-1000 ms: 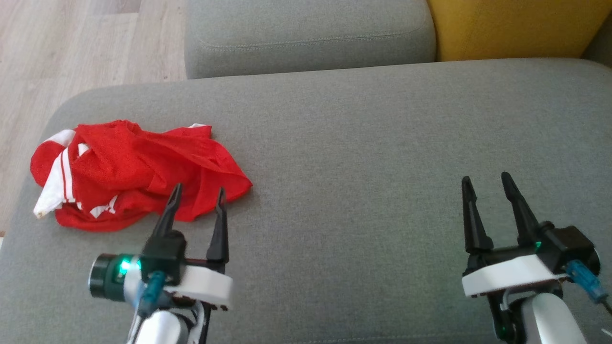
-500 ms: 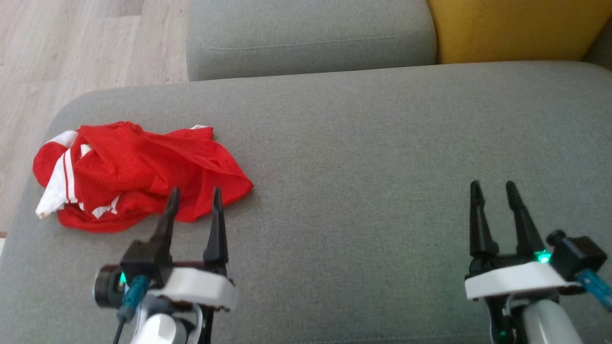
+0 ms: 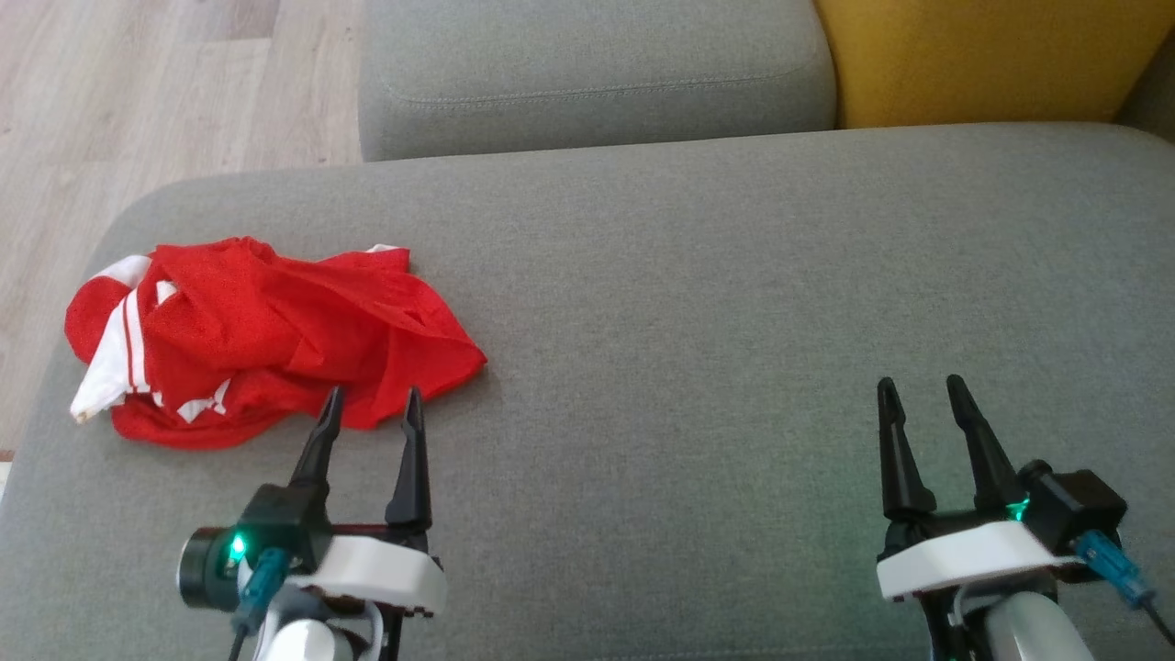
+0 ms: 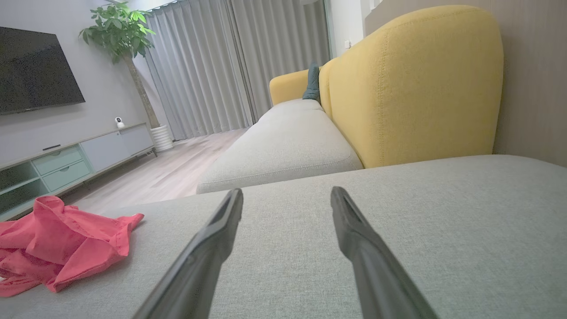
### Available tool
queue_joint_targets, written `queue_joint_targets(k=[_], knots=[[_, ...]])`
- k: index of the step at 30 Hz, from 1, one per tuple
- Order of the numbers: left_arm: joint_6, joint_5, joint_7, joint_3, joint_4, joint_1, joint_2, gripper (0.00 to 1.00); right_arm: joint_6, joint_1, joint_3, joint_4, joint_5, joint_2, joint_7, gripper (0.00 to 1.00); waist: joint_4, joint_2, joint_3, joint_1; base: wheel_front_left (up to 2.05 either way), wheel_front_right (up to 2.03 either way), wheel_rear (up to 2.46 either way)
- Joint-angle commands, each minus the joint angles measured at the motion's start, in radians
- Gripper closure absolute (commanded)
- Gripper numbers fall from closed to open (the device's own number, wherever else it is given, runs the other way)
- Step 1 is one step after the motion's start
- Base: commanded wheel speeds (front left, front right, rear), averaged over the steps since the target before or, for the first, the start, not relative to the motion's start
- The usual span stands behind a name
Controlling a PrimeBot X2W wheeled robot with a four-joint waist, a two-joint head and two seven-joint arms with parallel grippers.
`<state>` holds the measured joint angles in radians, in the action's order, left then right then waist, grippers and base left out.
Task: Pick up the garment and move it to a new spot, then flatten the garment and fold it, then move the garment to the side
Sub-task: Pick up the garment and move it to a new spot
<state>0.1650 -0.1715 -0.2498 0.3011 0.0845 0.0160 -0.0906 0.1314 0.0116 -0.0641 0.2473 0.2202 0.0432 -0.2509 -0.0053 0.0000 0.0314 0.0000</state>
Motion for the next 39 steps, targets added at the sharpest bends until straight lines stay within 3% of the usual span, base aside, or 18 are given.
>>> queue_joint_targets(k=[1,12,27,39], knots=[[-0.009,0.012,-0.012,-0.047,-0.027,-0.034,0.005,0.00,-0.001,0.047,-0.028,-0.028,0.000,0.007,-0.011,0.00,0.000,0.0000,0.000,0.0000,0.00,0.00,0.00],[-0.050,0.046,-0.012,-0.087,-0.013,-0.032,0.032,0.00,-0.001,0.043,-0.036,-0.011,0.045,0.007,-0.011,0.00,0.056,0.0000,0.009,0.0000,0.00,0.00,0.00],[-0.078,0.073,-0.012,-0.161,-0.010,-0.003,0.038,0.00,-0.001,0.016,-0.114,-0.001,0.096,0.007,-0.011,0.00,0.303,0.0000,0.046,0.0000,0.00,0.00,0.00],[-0.085,0.094,-0.012,-0.178,-0.012,0.023,0.039,0.00,-0.001,0.001,-0.168,0.006,0.128,0.007,-0.011,0.00,0.430,0.0000,0.062,0.0000,0.00,0.00,0.00]])
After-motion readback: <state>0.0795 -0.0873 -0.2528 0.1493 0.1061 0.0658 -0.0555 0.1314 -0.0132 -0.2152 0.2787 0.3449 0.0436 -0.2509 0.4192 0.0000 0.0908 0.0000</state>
